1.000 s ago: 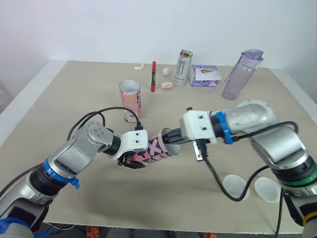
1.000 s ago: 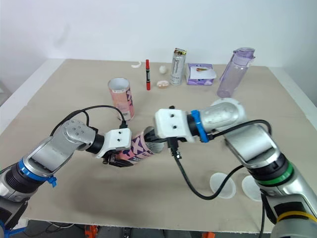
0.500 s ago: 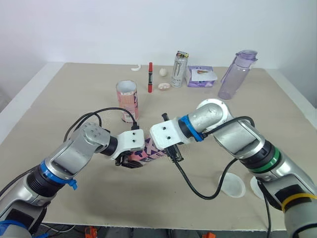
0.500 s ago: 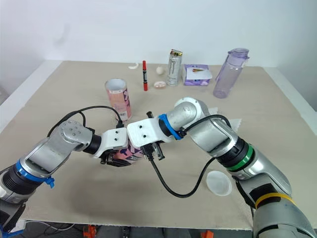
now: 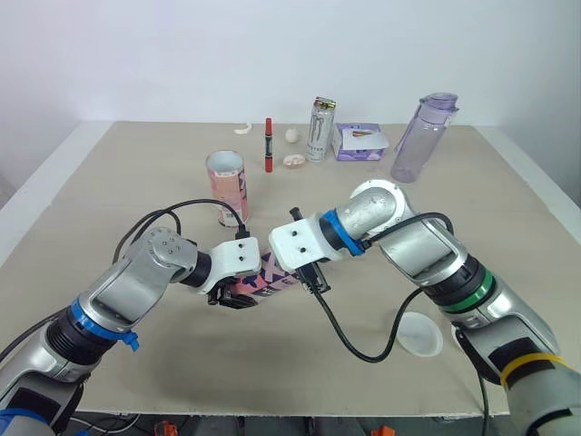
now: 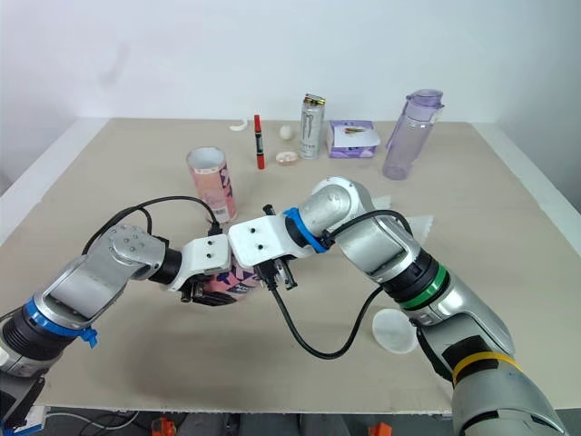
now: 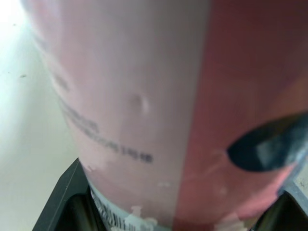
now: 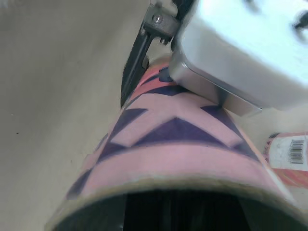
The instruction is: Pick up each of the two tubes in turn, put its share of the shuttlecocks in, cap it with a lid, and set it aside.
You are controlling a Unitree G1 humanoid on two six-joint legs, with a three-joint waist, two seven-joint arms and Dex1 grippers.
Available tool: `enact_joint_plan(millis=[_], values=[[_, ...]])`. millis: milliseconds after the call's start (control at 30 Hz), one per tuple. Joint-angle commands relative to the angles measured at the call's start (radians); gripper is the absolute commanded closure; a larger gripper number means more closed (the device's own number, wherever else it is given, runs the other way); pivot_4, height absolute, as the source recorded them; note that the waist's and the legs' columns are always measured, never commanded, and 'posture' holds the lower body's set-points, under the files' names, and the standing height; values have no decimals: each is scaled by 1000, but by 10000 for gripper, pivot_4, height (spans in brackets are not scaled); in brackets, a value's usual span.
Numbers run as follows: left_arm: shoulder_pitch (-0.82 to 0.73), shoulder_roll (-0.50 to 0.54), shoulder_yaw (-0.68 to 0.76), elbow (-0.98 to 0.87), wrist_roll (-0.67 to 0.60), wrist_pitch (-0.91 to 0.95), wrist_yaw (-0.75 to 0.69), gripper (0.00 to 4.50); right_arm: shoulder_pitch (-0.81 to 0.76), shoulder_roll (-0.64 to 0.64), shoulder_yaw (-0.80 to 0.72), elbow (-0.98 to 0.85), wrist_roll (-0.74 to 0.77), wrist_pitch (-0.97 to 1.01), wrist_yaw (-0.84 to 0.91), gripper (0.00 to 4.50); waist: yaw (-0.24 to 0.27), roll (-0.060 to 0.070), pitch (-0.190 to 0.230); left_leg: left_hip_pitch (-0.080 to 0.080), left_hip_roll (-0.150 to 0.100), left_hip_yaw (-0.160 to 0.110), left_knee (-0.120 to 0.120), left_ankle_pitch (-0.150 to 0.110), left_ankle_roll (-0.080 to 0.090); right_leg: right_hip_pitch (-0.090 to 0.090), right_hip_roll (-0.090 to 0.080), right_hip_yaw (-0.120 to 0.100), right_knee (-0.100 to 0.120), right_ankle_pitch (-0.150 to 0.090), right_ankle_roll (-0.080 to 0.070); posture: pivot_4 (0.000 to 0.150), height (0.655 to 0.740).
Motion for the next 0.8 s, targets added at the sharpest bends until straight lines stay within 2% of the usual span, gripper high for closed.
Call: enact_joint_plan(millis=[33, 133, 267, 433, 633, 800], values=[[37, 8, -28, 25, 15, 1, 22, 17018, 32, -84, -176, -104, 135, 64, 43, 44251, 3, 0, 0, -2, 0, 0, 0, 0, 0, -1, -1, -1, 0, 0, 0, 1500, 7400], [47, 16, -23, 29, 16, -9, 21, 17018, 51, -130, -260, -144, 210, 113, 44, 44251, 4, 0, 1, -10, -5, 1, 0, 0, -1, -2, -5, -1, 0, -4, 6, 1500, 7400], [61, 23, -23, 27, 17, -19, 18, 17018, 83, -181, -359, -173, 289, 174, 25, 44251, 5, -2, 2, -11, -6, -1, 0, 0, -1, -2, -4, -2, 0, -5, 6, 1500, 7400], [69, 27, -24, 24, 18, -26, 15, 17018, 124, -225, -398, -198, 331, 203, 12, 44251, 1, -3, 3, -10, -6, 0, 0, -1, -1, -1, -4, -2, 0, -5, 6, 1500, 7400], [130, -69, 78, 58, -41, -165, 62, 17018, 243, -254, -523, -234, 402, 253, -75, 44251, 15, -2, 4, -11, -6, -1, -1, -1, -1, -1, -6, -2, -2, -5, 6, 1500, 7400], [204, -175, 170, 72, -113, -332, 84, 17018, 410, -307, -647, -270, 461, 274, -108, 44251, 32, -1, 4, -17, -6, -1, 1, 0, 0, -1, -11, -5, -13, -4, 9, 1500, 7400]])
